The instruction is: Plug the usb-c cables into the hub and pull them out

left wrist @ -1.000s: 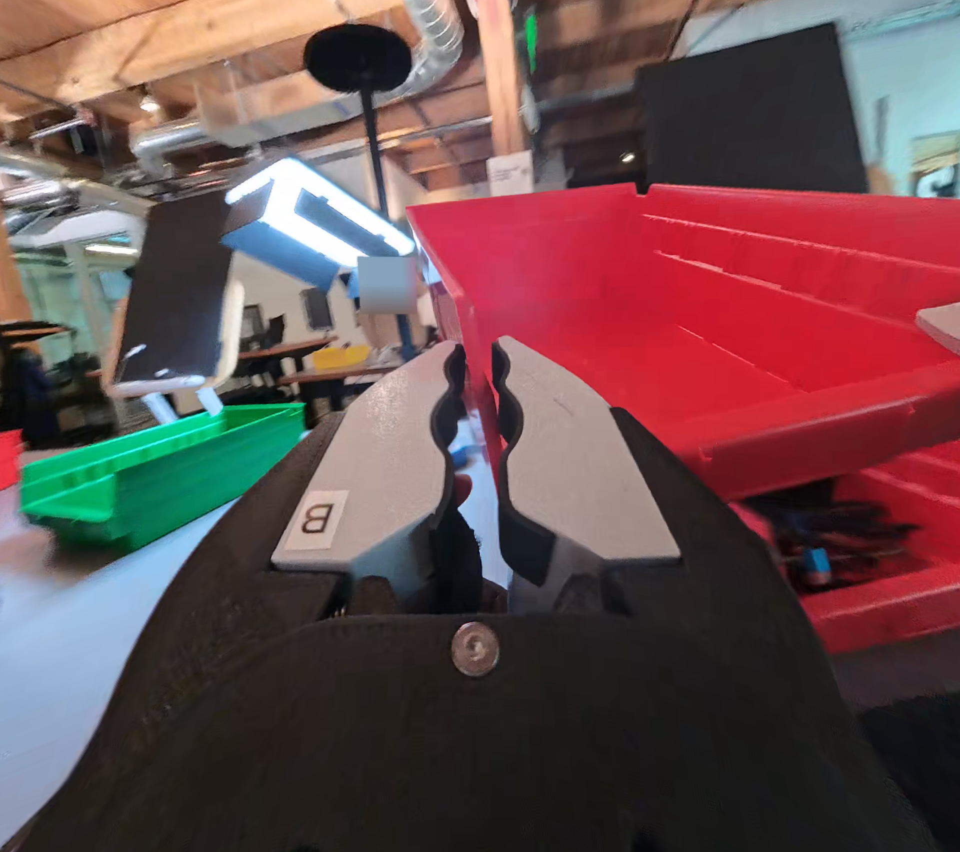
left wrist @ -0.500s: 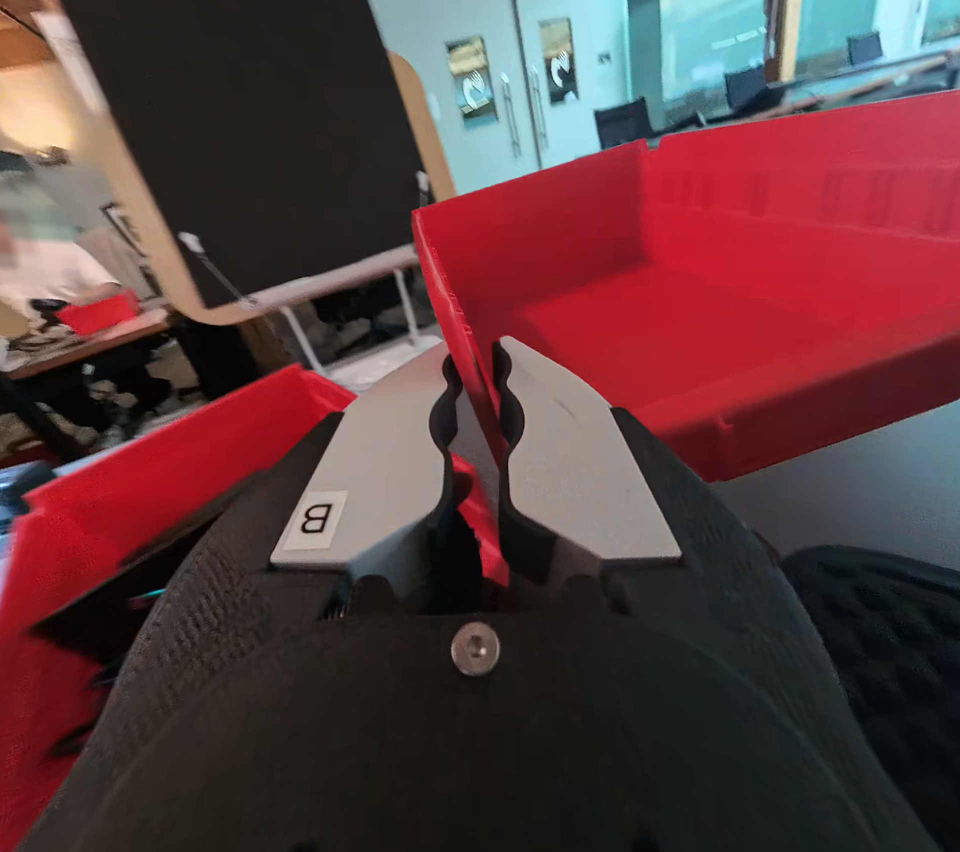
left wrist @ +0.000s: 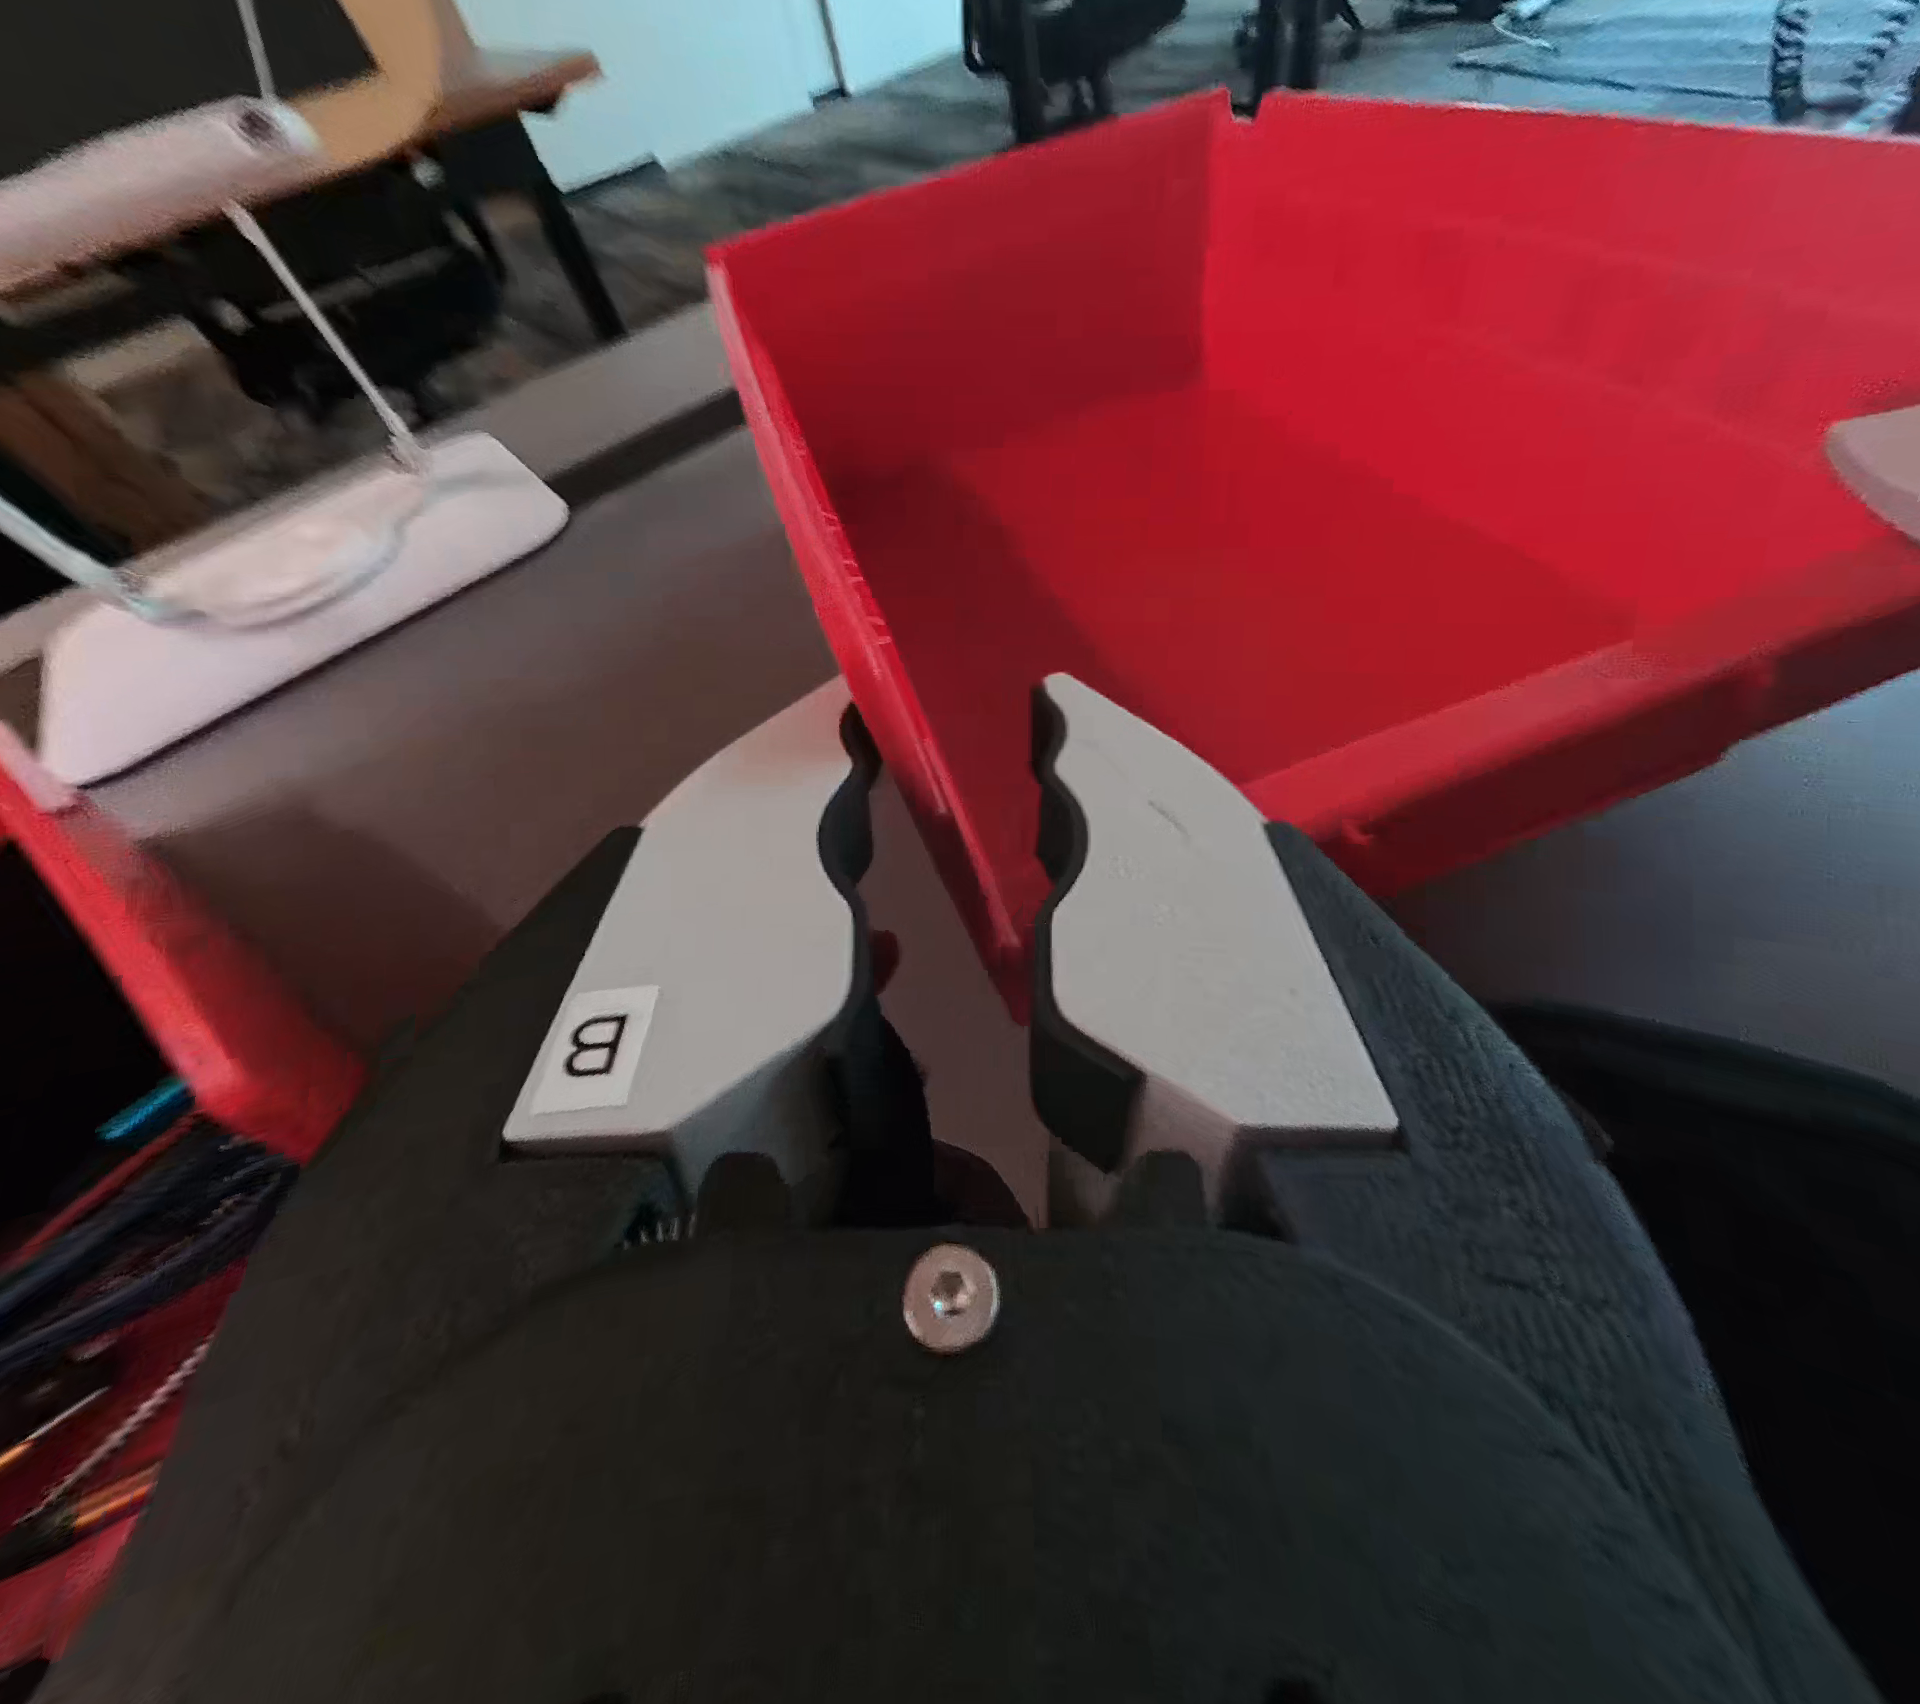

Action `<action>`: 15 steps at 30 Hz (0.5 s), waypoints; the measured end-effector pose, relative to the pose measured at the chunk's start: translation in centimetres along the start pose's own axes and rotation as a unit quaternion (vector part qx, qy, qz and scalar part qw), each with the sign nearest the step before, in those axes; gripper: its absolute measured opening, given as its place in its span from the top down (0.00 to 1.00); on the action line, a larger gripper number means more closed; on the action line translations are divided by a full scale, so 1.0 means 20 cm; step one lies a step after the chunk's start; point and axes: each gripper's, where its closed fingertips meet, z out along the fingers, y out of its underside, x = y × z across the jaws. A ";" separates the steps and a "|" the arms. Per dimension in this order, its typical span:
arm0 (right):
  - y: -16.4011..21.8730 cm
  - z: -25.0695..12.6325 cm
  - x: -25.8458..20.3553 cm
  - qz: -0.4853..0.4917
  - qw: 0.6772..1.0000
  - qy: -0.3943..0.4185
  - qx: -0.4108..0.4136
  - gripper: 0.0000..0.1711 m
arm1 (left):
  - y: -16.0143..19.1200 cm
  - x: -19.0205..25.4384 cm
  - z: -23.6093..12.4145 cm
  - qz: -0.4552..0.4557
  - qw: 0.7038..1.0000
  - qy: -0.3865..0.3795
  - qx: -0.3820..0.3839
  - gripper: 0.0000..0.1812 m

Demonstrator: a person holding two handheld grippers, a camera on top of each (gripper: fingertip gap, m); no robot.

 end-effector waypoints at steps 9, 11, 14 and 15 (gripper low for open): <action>-0.10 -0.09 -0.01 0.040 0.993 -0.109 0.027 0.54 | -0.04 -0.05 -0.29 0.036 0.998 0.054 0.002 0.67; -0.12 -0.15 -0.12 -0.033 0.984 -0.174 0.030 0.45 | 0.02 -0.16 -0.41 0.077 0.996 0.035 -0.018 0.67; -0.09 -0.20 -0.30 -0.150 0.962 -0.227 -0.006 0.52 | 0.19 -0.38 -0.54 0.139 0.987 -0.022 -0.077 0.67; -0.10 -0.20 -0.38 -0.170 0.955 -0.244 -0.010 0.54 | 0.25 -0.43 -0.57 0.157 0.982 -0.035 -0.097 0.67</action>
